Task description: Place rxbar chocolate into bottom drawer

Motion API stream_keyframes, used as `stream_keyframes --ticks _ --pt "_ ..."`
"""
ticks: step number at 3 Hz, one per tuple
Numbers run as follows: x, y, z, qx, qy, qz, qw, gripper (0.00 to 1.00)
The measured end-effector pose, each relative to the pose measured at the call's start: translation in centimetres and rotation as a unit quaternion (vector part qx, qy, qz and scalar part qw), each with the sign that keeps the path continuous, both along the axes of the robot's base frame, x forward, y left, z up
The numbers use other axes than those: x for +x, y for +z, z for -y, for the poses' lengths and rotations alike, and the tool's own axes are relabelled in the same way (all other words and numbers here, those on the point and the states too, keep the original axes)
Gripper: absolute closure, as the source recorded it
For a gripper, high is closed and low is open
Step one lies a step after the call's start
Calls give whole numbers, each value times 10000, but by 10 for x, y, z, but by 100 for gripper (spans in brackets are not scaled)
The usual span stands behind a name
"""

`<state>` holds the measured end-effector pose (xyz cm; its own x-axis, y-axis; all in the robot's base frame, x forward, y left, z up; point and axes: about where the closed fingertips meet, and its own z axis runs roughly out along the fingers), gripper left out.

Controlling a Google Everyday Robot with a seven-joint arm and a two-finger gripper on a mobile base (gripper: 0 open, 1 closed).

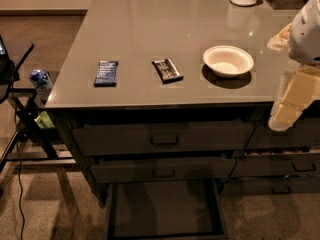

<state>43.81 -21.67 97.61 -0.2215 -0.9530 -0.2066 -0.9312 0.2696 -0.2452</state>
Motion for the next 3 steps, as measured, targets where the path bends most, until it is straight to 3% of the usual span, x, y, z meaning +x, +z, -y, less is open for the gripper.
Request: stream_keyframes --ticks 1,3 --pt "2 2 -1 13 19 36 10000 0" --pt "47 7 -18 97 430 95 9990 0"
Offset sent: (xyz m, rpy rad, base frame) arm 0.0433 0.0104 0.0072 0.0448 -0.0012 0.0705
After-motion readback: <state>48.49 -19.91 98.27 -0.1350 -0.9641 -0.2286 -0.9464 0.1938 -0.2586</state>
